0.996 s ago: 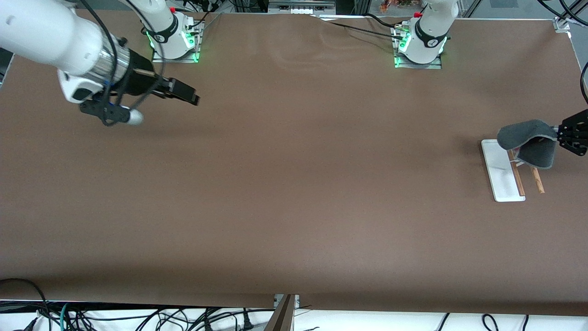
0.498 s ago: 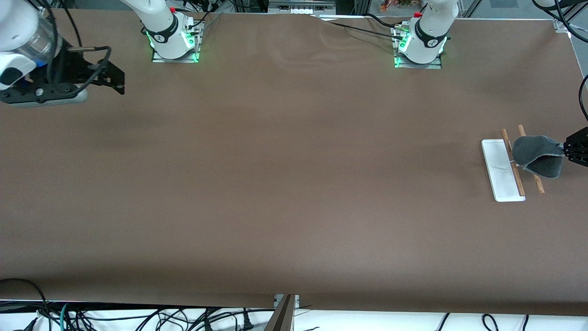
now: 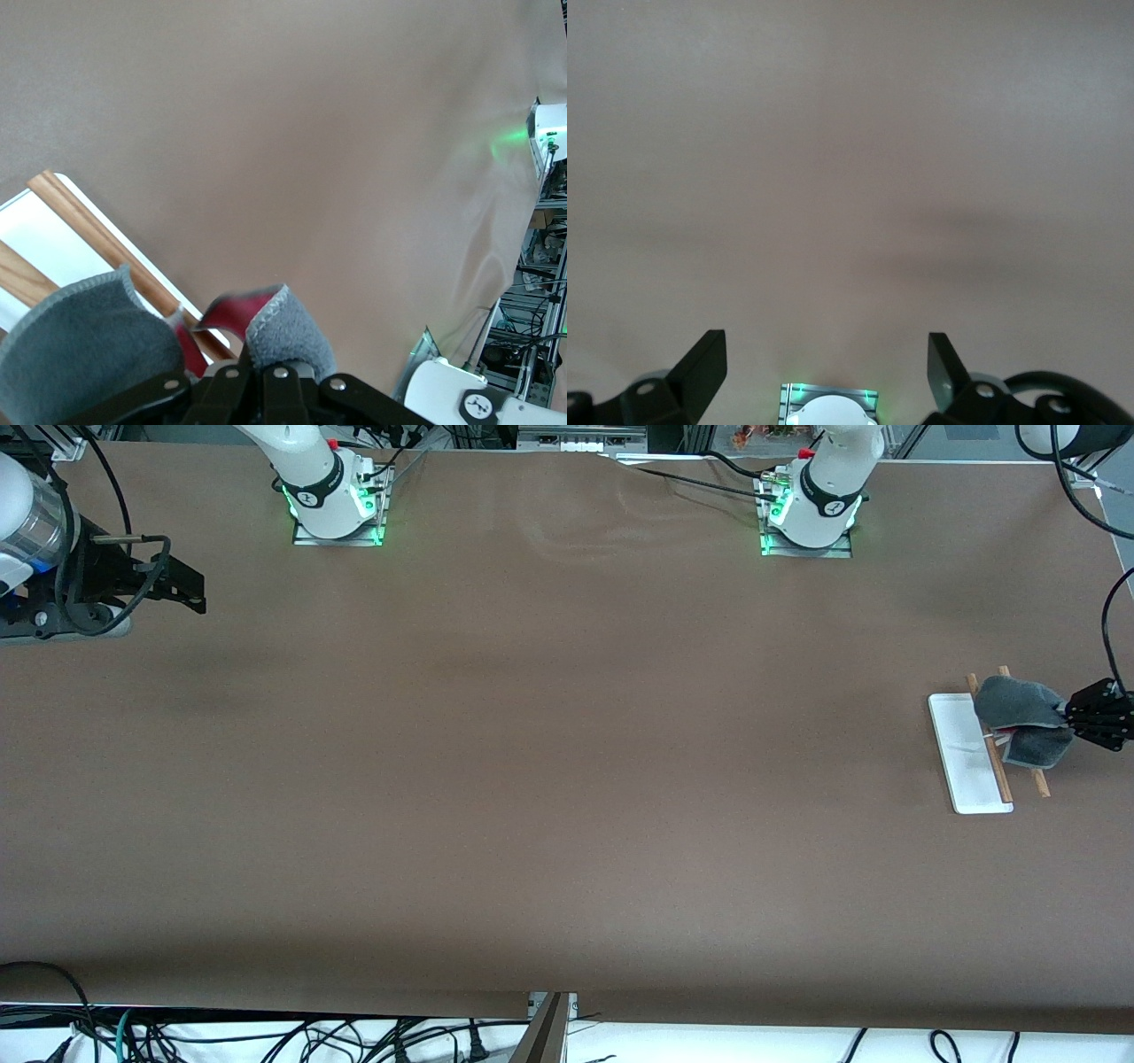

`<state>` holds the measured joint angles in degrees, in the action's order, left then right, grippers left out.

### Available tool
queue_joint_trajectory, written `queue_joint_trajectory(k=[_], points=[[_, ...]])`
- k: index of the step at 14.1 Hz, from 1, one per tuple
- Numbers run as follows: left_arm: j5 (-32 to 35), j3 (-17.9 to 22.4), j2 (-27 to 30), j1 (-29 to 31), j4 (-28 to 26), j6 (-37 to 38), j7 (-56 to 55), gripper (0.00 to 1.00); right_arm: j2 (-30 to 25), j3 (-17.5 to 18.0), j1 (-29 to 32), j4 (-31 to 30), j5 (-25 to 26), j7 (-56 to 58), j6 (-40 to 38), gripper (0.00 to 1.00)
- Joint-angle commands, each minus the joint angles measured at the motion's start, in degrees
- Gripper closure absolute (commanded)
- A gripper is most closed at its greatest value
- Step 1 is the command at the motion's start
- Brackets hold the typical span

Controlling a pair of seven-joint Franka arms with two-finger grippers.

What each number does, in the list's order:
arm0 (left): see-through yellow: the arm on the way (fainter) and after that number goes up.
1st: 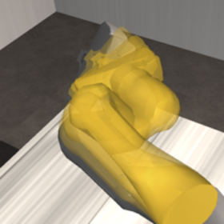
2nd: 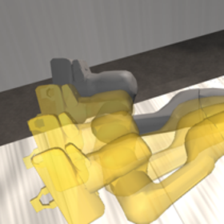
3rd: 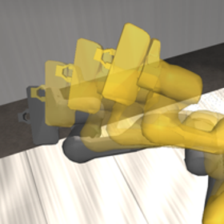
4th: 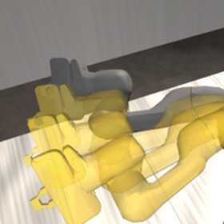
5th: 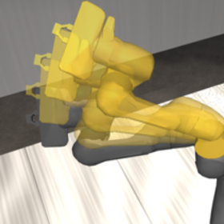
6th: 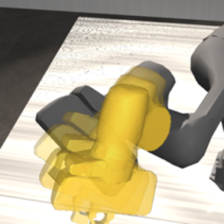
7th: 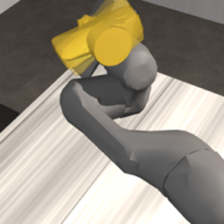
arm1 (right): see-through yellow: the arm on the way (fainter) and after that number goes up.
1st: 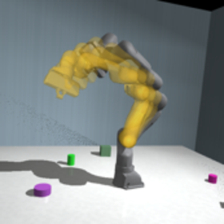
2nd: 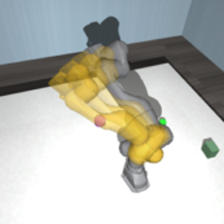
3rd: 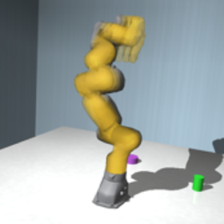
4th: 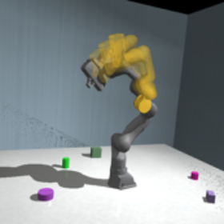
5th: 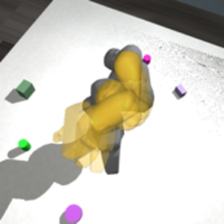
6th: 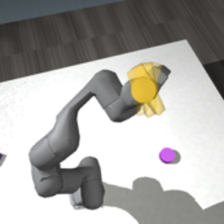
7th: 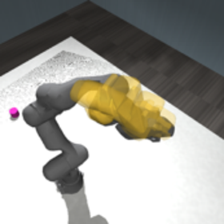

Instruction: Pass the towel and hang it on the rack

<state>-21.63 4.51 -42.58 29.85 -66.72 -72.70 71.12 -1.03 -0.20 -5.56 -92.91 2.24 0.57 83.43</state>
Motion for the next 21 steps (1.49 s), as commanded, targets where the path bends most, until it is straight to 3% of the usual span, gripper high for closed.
queue_joint_trajectory(k=[1,2,3,16,19,21], points=[[1.4,-0.1,-0.8,0.0,0.7,-0.2,0.5,1.0,-1.5,4.4,5.3,-1.8,0.7,0.7,0.9,0.0],[1.4,0.0,-0.7,0.0,1.0,-0.2,0.8,0.85,-1.5,5.5,6.1,-1.8,0.8,0.7,0.9,0.0],[1.2,-0.1,-0.7,0.1,1.1,-0.2,1.0,0.01,-1.6,5.6,6.1,-1.8,0.8,0.7,1.0,0.0],[4.1,0.0,3.8,-0.1,5.0,0.4,1.0,0.0,-1.6,5.5,5.8,-0.6,1.0,0.9,0.2,0.0],[8.2,-0.5,6.4,-3.7,5.1,0.1,-1.7,0.0,-1.5,5.4,5.8,-0.3,1.0,0.8,0.2,0.0],[12.4,-0.5,8.6,-8.4,5.1,0.0,-10.1,0.0,-1.6,5.4,5.8,-0.3,1.0,0.9,0.2,0.0]])
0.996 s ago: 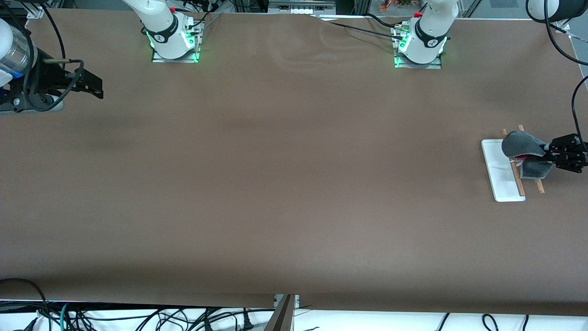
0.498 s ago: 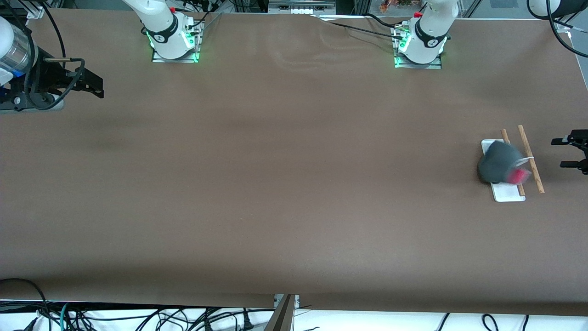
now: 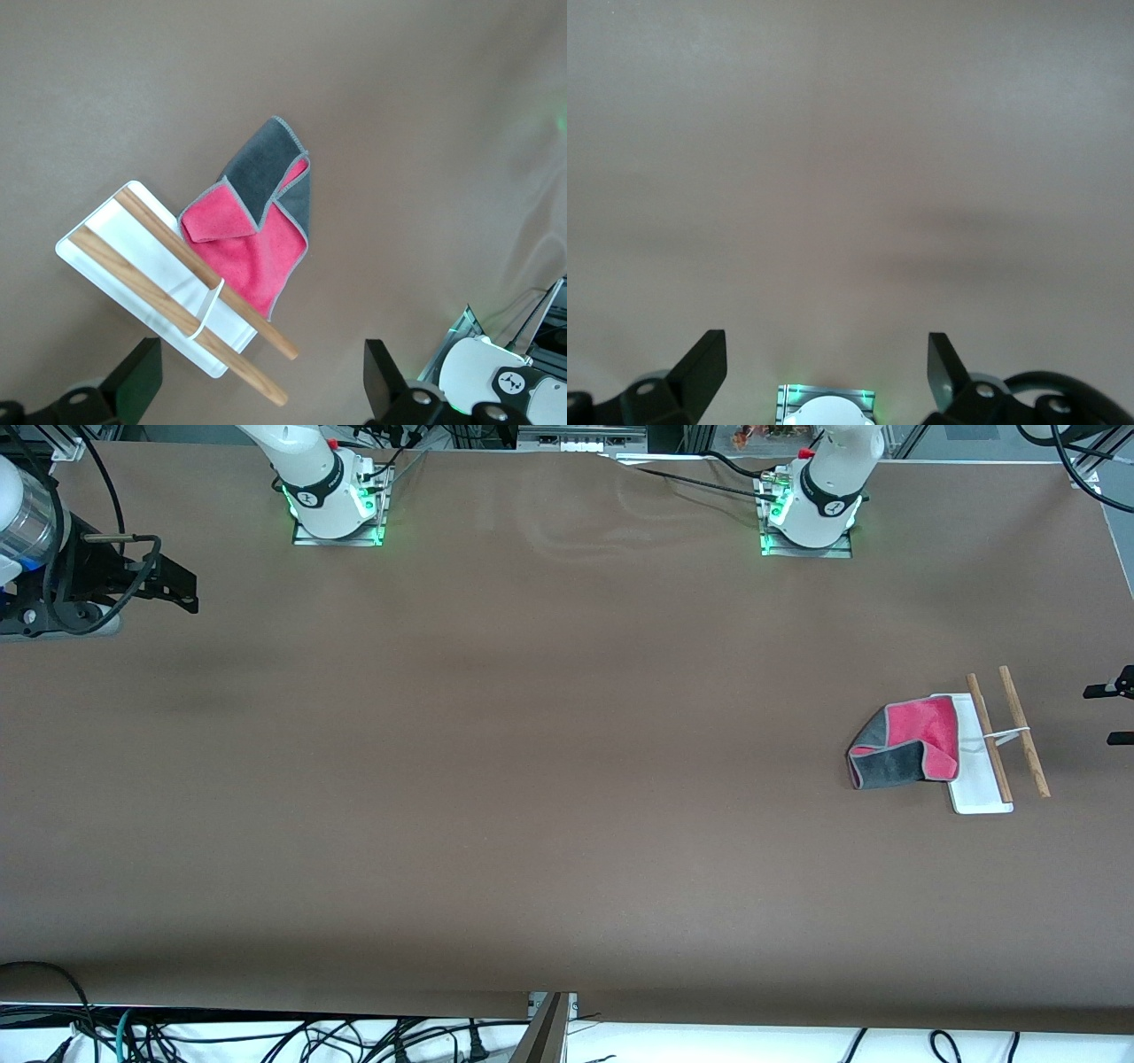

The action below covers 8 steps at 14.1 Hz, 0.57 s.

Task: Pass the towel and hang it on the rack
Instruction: 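Open the left gripper and draw it back from the rack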

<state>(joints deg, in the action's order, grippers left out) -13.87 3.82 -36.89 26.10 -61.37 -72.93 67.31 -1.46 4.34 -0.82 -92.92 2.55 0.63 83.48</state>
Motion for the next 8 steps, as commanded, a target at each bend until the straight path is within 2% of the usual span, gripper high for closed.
queue_joint_trajectory(k=[1,5,8], points=[[6.9,0.2,4.4,-7.9,-0.2,0.2,-12.0,0.0,-1.1,0.8,1.1,-0.2,0.7,0.9,0.1,0.0],[11.8,0.1,8.8,-19.8,-0.3,0.6,-29.2,0.0,-1.0,0.8,1.1,0.3,0.7,0.6,0.5,0.0],[12.0,0.1,12.1,-24.5,-1.1,0.4,-38.9,0.0,-1.0,0.8,1.1,0.3,0.7,0.4,0.8,0.0]])
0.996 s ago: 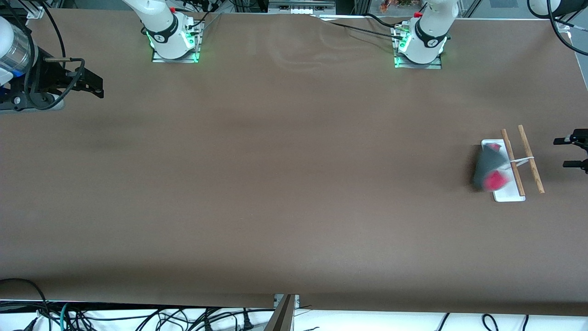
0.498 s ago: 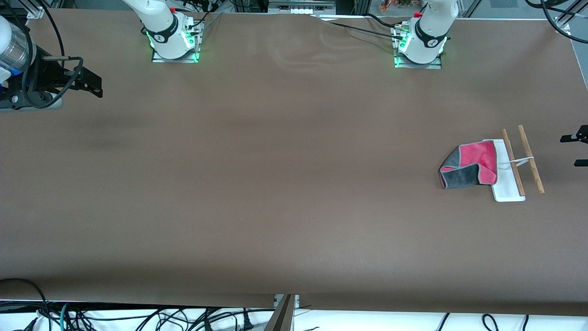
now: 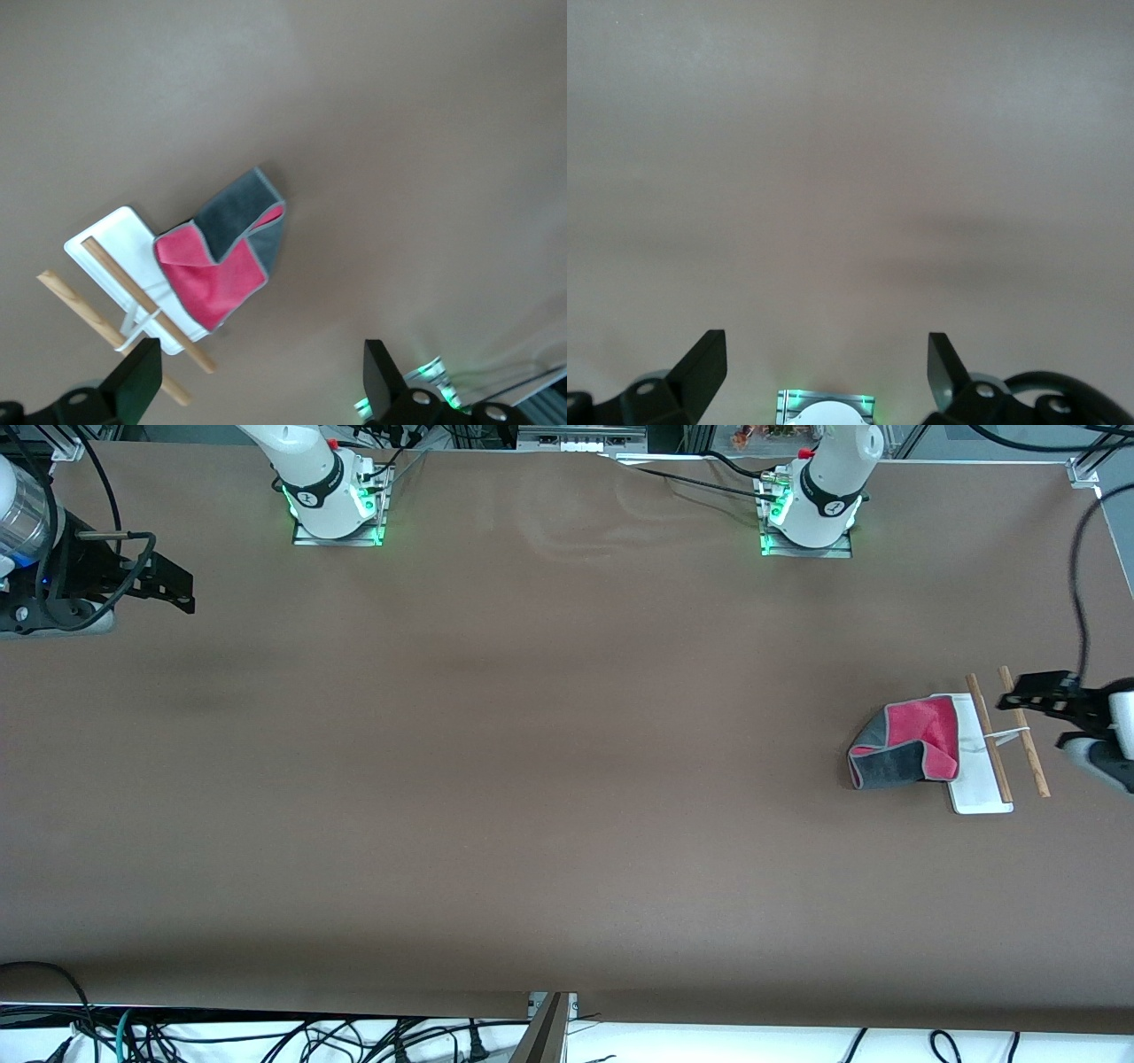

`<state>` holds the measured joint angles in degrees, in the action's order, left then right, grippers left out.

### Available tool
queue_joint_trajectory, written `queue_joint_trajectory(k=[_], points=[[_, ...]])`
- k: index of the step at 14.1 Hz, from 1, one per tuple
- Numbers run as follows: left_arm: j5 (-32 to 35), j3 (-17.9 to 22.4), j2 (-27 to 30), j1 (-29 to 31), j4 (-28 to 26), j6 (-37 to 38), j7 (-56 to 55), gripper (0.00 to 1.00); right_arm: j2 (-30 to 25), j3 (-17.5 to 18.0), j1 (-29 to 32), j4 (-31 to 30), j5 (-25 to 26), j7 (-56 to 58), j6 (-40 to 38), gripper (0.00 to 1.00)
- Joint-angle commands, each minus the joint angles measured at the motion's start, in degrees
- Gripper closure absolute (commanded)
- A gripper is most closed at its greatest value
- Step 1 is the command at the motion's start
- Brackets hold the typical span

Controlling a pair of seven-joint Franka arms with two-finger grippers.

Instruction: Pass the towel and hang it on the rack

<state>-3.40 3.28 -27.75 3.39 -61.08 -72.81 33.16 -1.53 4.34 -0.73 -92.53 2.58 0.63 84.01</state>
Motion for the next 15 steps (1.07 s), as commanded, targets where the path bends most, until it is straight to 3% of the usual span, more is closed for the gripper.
queue_joint_trajectory(k=[1,5,9,15], points=[[1.6,0.8,6.1,-3.8,-4.9,-1.1,-8.2,0.0,-0.9,0.7,1.0,-0.1,0.4,0.2,0.3,0.0],[1.9,-5.5,20.9,-4.5,-24.7,-12.8,-23.7,0.0,-0.1,-1.4,1.2,0.2,-6.1,-0.3,0.4,0.0],[4.7,-8.6,34.2,-3.6,-43.6,-26.1,-35.1,0.0,-0.8,-0.9,0.9,-0.2,-5.7,-0.5,1.7,0.0],[3.9,-8.7,34.5,-1.6,-44.9,-26.9,-37.8,0.0,-2.4,1.1,0.6,-1.1,-3.3,-2.9,1.6,0.0]])
